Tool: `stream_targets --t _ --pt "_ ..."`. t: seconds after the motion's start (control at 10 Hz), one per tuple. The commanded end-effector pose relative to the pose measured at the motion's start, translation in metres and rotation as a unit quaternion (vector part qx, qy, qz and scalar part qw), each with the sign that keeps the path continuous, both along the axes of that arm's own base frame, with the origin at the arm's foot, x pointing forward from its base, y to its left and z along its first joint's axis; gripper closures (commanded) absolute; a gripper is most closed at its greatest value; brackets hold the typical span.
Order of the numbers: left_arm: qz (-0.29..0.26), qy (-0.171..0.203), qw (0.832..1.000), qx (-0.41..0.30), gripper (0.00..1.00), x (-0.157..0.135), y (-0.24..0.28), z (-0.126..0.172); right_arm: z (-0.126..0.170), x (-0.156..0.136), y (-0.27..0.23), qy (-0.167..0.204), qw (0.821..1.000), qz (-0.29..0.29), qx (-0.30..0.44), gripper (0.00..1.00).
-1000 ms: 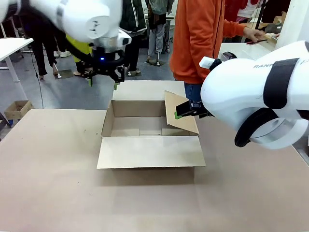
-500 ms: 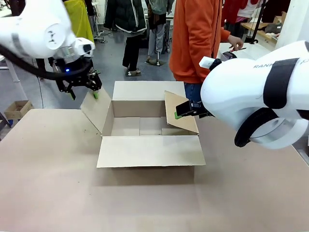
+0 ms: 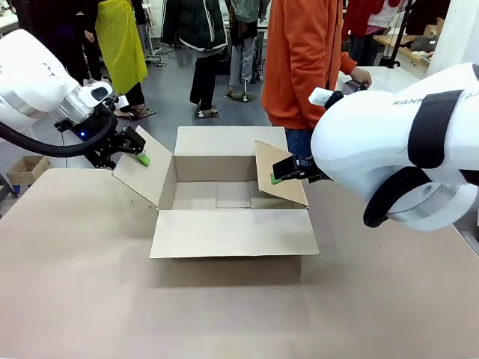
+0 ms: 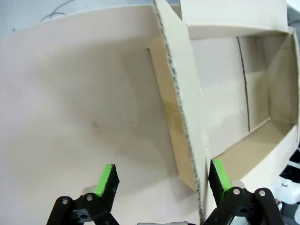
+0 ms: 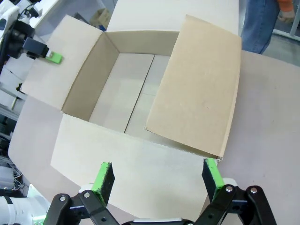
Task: Pack the gift set into the box.
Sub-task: Place both hands on the side flaps of the Package Box and spread them outward.
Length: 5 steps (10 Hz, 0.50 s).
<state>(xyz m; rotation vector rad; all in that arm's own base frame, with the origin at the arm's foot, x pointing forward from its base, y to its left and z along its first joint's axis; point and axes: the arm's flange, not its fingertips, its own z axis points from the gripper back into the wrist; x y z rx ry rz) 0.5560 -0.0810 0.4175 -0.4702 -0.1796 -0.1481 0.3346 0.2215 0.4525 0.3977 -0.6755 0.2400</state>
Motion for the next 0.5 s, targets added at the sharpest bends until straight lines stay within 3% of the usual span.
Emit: stream_targets --t 0.0,0.3,0.4 --pt "0.027 -0.007 0.999 0.035 0.00 -0.002 -0.004 0.020 0.000 0.002 0.000 -0.005 1.000 -0.002 -0.002 0.00" --pt "0.027 -0.007 0.999 0.035 0.00 -0.002 -0.004 0.020 0.000 0.000 0.000 0.000 1.000 0.000 0.000 0.00" --pt "0.027 -0.007 0.999 0.035 0.00 -0.002 -0.004 0.020 0.022 0.009 0.017 0.013 0.998 0.043 -0.043 0.00"
